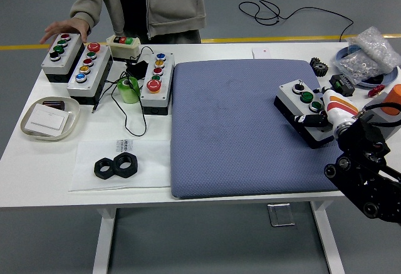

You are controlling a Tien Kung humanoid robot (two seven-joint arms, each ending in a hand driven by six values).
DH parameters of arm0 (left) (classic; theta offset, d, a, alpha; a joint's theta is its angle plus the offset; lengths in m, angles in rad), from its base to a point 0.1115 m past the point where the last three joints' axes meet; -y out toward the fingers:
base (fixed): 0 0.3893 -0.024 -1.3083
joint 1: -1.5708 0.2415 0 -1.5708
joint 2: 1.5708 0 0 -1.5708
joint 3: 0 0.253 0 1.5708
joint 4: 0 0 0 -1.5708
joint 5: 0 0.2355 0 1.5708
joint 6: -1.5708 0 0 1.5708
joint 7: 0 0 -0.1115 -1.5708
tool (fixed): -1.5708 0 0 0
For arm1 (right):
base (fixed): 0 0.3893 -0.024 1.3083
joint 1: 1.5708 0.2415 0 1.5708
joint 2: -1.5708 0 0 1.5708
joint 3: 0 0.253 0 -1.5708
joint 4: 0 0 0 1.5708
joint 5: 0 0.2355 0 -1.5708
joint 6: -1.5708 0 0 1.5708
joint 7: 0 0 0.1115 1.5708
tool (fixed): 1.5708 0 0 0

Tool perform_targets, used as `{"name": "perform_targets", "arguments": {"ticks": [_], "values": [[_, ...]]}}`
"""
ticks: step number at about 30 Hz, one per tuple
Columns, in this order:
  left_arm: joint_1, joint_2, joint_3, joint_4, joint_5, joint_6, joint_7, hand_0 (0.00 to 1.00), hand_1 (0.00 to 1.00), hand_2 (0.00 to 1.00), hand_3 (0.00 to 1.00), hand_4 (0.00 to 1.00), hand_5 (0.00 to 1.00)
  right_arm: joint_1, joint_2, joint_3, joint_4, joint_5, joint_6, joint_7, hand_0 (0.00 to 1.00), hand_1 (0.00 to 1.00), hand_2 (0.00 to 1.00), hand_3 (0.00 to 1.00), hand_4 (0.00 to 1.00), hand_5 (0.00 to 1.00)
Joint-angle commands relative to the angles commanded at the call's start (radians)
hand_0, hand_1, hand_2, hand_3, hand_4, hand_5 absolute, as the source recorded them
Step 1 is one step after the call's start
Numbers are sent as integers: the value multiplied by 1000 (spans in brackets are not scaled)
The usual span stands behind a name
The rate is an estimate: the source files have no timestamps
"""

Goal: Pick up the button,place it on the desk,press the button,press the button

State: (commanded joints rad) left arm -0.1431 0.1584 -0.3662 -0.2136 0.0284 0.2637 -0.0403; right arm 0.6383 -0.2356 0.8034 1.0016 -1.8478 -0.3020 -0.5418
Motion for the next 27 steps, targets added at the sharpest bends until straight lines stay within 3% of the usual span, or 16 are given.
{"name": "perform_targets", "arguments": {"ticks": [3, 4, 9, 10, 12, 18, 21, 23, 27], "values": [[1, 0, -2, 0, 3, 0, 1, 725, 826, 845, 815, 606, 998, 0, -5, -12, 1, -10, -23, -8, 589, 487, 548, 741, 970, 273], [1, 0, -2, 0, 3, 0, 1, 726, 825, 845, 815, 607, 998, -2, -8, -15, 3, -17, -35, -10, 418, 392, 456, 622, 855, 94], [2, 0, 1, 1, -1, 0, -1, 726, 825, 845, 815, 607, 998, -8, -36, -45, 28, -4, -54, 30, 418, 392, 456, 622, 855, 94], [1, 0, 2, 1, -3, 0, -1, 725, 826, 845, 815, 607, 998, -9, -46, -54, 37, 3, -53, 44, 367, 345, 418, 539, 763, 39], [1, 0, 4, 1, -7, 0, -2, 725, 826, 845, 815, 607, 998, -11, -65, -73, 56, 18, -48, 80, 367, 345, 418, 539, 763, 39], [-2, 1, 9, 2, -16, -2, -5, 726, 826, 845, 815, 606, 998, -10, -171, -170, 176, 1, 5, 249, 381, 364, 420, 544, 758, 38], [-3, 1, 8, 2, -17, -2, -5, 726, 826, 845, 815, 606, 998, -7, -197, -194, 213, -10, 8, 316, 381, 364, 420, 544, 758, 38], [-4, 1, 10, 2, -20, -2, -6, 727, 826, 846, 815, 607, 998, 3, -231, -229, 257, -47, 13, 407, 391, 375, 425, 550, 725, 2], [-4, 1, 10, 3, -22, -1, -6, 727, 826, 846, 815, 607, 998, 22, -259, -269, 287, -88, 15, 543, 391, 375, 425, 550, 725, 2]]}}
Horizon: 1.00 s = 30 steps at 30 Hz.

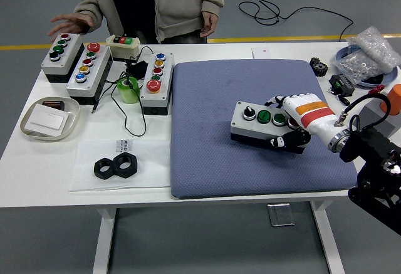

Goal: Pick up the button,place it on the desk,press the button,press the button

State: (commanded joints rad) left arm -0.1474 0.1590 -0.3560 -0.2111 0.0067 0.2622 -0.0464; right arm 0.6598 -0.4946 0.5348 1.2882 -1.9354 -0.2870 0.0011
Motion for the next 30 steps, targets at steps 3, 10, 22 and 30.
{"name": "perform_targets", "arguments": {"ticks": [3, 10, 22, 30], "values": [[0, 0, 0, 0, -2, 0, 0, 734, 826, 846, 816, 605, 998, 15, -7, -24, 0, -31, -3, 80, 416, 390, 439, 576, 725, 2], [-1, -1, 2, -1, -5, 0, -1, 734, 826, 846, 815, 606, 998, 44, 8, -61, -35, -63, 26, 166, 439, 406, 456, 610, 736, 2], [-1, -2, 5, -1, -11, 0, -2, 736, 826, 846, 815, 605, 998, 36, 19, -23, -49, -93, 134, 114, 520, 495, 593, 998, 928, 74], [0, -2, 3, 0, -9, 0, -2, 738, 826, 846, 815, 604, 998, 23, 0, 7, -3, -33, 160, 120, 534, 511, 676, 998, 966, 103]]}}
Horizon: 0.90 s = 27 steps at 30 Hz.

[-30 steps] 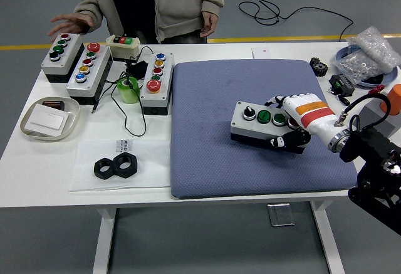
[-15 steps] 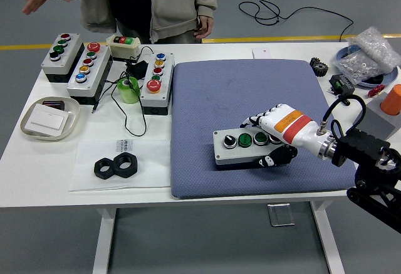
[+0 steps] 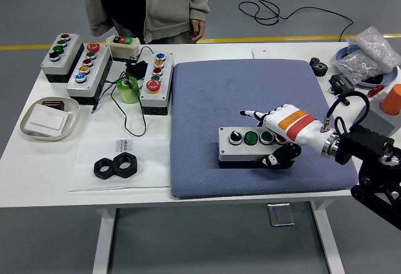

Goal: Pick up the button,place it on the desk,press the button,press the button

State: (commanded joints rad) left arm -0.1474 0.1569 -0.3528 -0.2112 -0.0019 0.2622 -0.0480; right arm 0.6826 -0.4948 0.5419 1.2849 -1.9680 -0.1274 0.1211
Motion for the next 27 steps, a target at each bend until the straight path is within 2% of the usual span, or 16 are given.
{"name": "perform_targets", "arguments": {"ticks": [1, 6, 7, 15, 21, 24, 26, 27], "values": [[0, 0, 0, 0, 0, 0, 0, 739, 826, 846, 815, 604, 998, -2, -2, 5, 4, 14, 8, 3, 948, 833, 955, 998, 980, 138], [3, -1, -5, 1, 5, 1, 1, 739, 826, 846, 815, 604, 998, -8, -5, 18, 15, 54, 18, 12, 948, 833, 955, 998, 980, 138], [3, -1, -6, 1, 5, 1, 1, 740, 827, 846, 816, 604, 998, -8, -4, 18, 15, 56, 18, 12, 998, 920, 998, 998, 986, 145], [9, -1, -13, 1, 20, 1, 5, 744, 826, 846, 815, 603, 998, -20, -5, 24, 5, 28, 17, 13, 998, 929, 998, 998, 985, 140], [11, 0, -16, 1, 25, 1, 5, 744, 826, 846, 816, 603, 998, -93, -51, 124, 107, 73, 6, 25, 998, 929, 998, 998, 983, 134], [13, 0, -18, 2, 27, 1, 5, 744, 826, 846, 816, 603, 998, -164, -98, 218, 206, 154, -20, 29, 998, 929, 998, 998, 983, 134], [14, 0, -19, 2, 28, 1, 5, 744, 826, 846, 816, 603, 998, -187, -110, 256, 250, 180, -19, 27, 998, 918, 998, 998, 984, 146], [15, 1, -22, 2, 34, 0, 7, 744, 826, 846, 816, 603, 998, -213, -128, 287, 284, 192, -16, 18, 998, 918, 998, 998, 984, 146]]}}
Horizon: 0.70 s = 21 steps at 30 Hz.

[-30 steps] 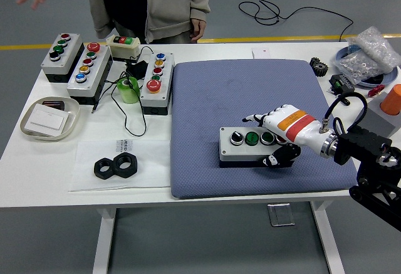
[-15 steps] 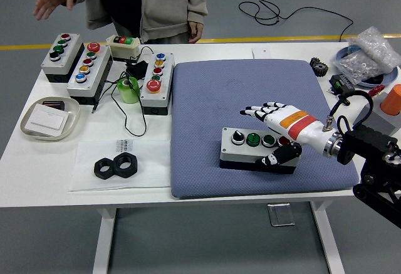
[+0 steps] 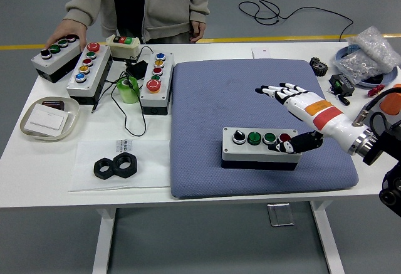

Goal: Pick up the button,place it on the desk,press the button,press the button

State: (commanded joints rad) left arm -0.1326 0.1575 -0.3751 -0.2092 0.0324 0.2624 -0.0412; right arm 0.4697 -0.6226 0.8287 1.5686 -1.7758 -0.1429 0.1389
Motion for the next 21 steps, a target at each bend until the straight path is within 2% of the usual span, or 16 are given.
{"name": "perform_targets", "arguments": {"ticks": [3, 4, 6, 10, 11, 14, 16, 17, 21], "values": [[1, 1, 0, 0, 2, -1, 0, 744, 826, 846, 816, 603, 998, -51, -25, 54, 57, 18, -10, -19, 998, 918, 998, 998, 984, 146], [0, 1, 2, 0, -2, -1, -1, 743, 825, 846, 816, 603, 998, -76, -33, 75, 76, 15, -23, -30, 709, 621, 710, 998, 897, 101], [0, 1, 5, 0, -7, -1, -3, 743, 825, 846, 816, 603, 998, -116, -40, 105, 100, 20, -50, -52, 709, 621, 710, 998, 897, 101], [-6, 2, 15, 1, -21, -2, -8, 743, 825, 846, 816, 603, 998, -216, -40, 164, 133, 112, -165, -91, 709, 621, 710, 998, 897, 101], [-8, 2, 17, 1, -26, -2, -9, 740, 825, 846, 816, 603, 998, -242, -35, 178, 139, 150, -206, -91, 447, 388, 469, 887, 683, 13], [-11, 2, 19, 1, -28, -3, -10, 740, 825, 846, 816, 603, 998, -276, -30, 195, 146, 224, -277, -81, 447, 388, 469, 887, 683, 13], [-13, 2, 20, 1, -30, -4, -10, 740, 825, 846, 816, 603, 998, -293, -28, 206, 149, 230, -270, -86, 447, 388, 469, 887, 683, 13], [-14, 2, 20, 1, -29, -4, -10, 741, 824, 846, 815, 605, 998, -296, -29, 206, 149, 223, -257, -92, 352, 132, 250, 737, 563, 2], [-14, 3, 19, 1, -27, -4, -9, 741, 824, 846, 815, 605, 998, -303, -32, 197, 150, 160, -169, -131, 352, 132, 250, 737, 563, 2]]}}
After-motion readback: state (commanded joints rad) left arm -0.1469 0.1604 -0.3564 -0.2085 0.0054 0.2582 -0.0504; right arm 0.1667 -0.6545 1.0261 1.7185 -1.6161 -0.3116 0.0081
